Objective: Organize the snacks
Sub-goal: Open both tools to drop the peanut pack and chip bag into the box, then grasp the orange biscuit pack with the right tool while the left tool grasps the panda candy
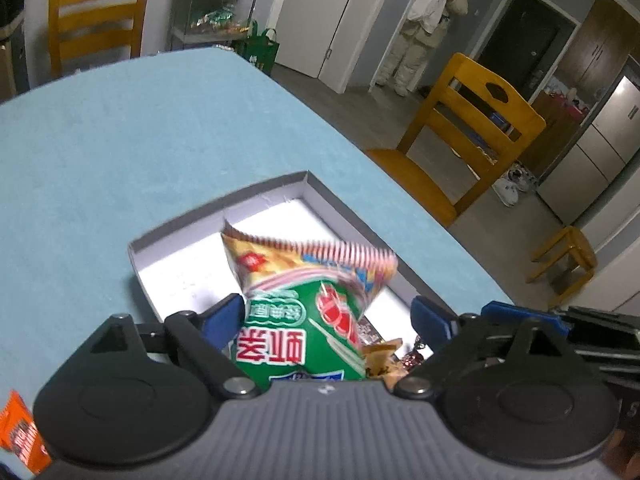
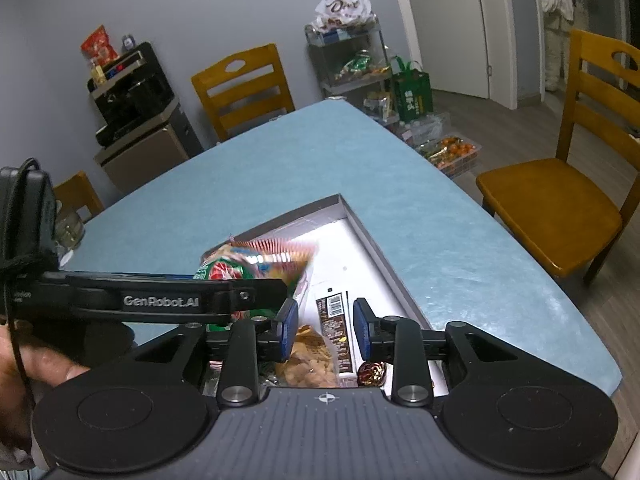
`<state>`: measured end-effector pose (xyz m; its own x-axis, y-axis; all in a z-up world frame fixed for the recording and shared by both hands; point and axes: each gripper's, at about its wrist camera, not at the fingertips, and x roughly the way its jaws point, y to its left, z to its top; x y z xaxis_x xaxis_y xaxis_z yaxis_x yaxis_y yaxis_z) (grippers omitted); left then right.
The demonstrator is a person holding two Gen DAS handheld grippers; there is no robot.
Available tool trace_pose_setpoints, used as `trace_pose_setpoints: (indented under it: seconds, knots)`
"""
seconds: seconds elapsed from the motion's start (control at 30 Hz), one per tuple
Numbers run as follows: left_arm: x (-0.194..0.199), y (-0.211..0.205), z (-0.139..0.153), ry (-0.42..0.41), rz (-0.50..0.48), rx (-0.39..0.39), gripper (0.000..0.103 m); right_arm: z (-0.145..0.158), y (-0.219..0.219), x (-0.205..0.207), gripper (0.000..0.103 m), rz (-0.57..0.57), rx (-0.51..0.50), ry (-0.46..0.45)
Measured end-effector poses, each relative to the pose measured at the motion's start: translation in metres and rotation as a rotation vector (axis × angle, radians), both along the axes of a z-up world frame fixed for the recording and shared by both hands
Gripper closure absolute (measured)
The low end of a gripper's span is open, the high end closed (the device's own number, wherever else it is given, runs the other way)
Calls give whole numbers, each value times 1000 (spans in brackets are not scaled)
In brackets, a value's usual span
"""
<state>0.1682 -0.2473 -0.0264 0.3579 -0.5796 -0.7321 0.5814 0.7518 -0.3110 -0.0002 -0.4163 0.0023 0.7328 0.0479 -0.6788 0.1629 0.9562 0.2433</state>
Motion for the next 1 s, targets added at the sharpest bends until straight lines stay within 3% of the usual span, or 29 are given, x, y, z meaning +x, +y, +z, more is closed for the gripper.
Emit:
trace_pose_setpoints:
  seconds: [0.47,0.67,1.0]
  knots:
    - [0,42,31,-81,68,-59,12,2,18,15,59,69,-10,-10]
    - [-3,86,31,-64,186,-57,12,4,42,26,56,163,-22,-11]
    - [-28,189,12,-40,425,21,12,2,103,49,54,376,-57,8]
